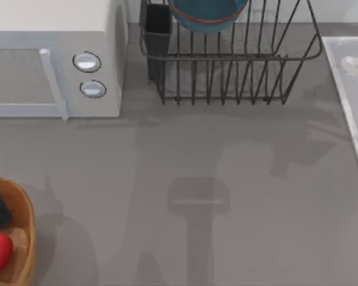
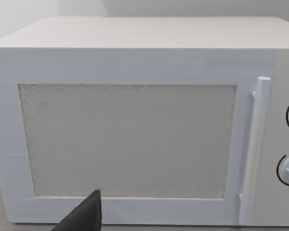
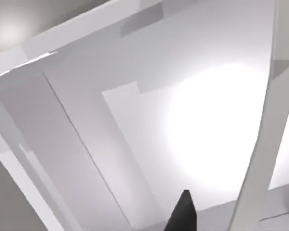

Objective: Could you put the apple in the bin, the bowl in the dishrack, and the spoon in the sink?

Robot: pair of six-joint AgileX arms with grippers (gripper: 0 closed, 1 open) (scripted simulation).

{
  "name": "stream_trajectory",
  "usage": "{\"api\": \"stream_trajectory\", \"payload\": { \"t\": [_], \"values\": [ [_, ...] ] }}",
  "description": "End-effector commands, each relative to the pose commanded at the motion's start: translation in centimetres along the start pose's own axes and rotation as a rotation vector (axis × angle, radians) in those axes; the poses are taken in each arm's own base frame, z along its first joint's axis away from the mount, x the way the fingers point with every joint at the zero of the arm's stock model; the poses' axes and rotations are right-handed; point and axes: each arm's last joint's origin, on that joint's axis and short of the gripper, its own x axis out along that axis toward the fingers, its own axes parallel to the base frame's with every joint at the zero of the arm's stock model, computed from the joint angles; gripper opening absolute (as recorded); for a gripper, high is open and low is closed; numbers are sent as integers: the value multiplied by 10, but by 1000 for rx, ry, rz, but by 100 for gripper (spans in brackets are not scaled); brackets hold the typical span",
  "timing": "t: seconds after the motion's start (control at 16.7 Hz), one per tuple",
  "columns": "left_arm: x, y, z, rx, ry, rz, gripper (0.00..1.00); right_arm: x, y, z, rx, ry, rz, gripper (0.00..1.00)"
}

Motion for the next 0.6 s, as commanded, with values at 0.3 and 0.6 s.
{"api": "stream_trajectory", "payload": {
  "t": [0.3, 0.6],
  "values": [
    [0, 0, 0, 0, 0, 0, 100, 23, -42, 1, 24, -19, -45, 0],
    [0, 0, 0, 0, 0, 0, 100, 37, -55, -1, 39, -28, -64, 0]
  ]
}}
